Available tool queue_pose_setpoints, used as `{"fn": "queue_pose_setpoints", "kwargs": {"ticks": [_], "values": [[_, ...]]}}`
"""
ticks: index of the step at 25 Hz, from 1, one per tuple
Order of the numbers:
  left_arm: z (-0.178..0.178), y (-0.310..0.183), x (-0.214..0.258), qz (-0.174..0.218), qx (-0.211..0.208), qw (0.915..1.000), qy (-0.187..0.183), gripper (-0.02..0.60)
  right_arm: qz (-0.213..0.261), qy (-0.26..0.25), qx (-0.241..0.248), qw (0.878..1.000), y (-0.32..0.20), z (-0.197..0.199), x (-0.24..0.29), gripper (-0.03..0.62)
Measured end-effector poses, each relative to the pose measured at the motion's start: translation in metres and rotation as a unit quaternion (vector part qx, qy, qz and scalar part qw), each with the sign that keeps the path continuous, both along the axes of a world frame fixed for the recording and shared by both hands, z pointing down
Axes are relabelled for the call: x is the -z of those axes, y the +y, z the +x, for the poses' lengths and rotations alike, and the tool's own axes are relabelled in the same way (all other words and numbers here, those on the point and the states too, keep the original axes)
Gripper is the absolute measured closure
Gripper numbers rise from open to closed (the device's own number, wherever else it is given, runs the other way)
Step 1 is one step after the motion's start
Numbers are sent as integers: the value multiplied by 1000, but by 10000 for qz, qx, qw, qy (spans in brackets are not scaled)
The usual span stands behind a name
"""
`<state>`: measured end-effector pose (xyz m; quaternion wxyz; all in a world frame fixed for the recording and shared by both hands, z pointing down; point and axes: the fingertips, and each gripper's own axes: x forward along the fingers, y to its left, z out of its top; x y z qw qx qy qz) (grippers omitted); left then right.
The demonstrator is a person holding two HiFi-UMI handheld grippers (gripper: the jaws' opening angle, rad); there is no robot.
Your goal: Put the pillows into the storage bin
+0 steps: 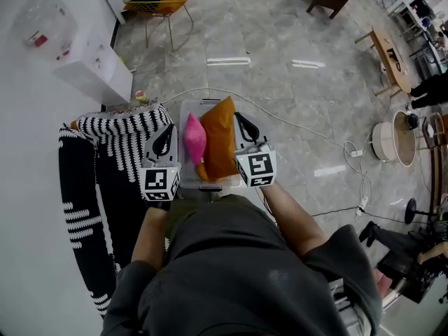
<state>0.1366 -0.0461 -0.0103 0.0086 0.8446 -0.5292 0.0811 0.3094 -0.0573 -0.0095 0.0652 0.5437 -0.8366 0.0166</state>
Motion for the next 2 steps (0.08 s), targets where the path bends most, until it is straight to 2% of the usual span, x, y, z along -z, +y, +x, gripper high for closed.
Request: {"fn": "queue_pose_setpoints", "kwargs": {"ticks": [2], "values": [[0,0,2,9,8,10000,-14,581,-30,19,17,10000,-1,-1,0,594]]}}
